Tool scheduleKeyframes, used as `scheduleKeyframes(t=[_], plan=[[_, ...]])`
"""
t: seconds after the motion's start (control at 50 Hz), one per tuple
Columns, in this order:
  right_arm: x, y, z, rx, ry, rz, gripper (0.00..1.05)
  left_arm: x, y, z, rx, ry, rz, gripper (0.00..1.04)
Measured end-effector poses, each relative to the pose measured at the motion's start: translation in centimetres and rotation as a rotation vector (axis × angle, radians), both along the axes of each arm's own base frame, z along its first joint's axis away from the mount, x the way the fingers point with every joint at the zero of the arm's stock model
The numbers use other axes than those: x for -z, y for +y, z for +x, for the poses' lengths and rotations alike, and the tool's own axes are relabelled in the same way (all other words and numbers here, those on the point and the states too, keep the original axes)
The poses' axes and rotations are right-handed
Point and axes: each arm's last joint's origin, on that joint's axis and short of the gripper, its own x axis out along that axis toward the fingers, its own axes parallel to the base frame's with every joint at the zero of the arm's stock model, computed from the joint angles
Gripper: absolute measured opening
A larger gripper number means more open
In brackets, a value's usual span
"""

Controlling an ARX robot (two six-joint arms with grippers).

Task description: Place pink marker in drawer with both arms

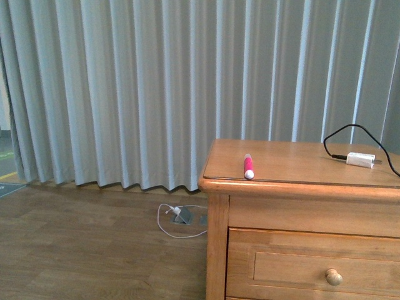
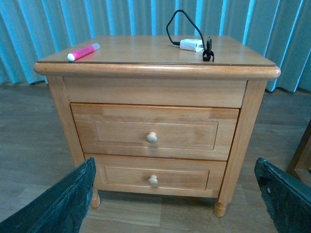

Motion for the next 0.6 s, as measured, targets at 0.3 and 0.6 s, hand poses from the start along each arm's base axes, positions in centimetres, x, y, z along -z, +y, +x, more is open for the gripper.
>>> scheduleKeyframes(t=[0.3,0.6], plan=[[0.0,0.0,0.0,0.0,0.0,0.0,0.96,0.0,0.0,0.0,0.0,0.0,0.0,0.99],[0.0,0.0,0.0,0.0,0.0,0.0,0.96,0.0,0.0,0.0,0.0,0.0,0.0,0.99]])
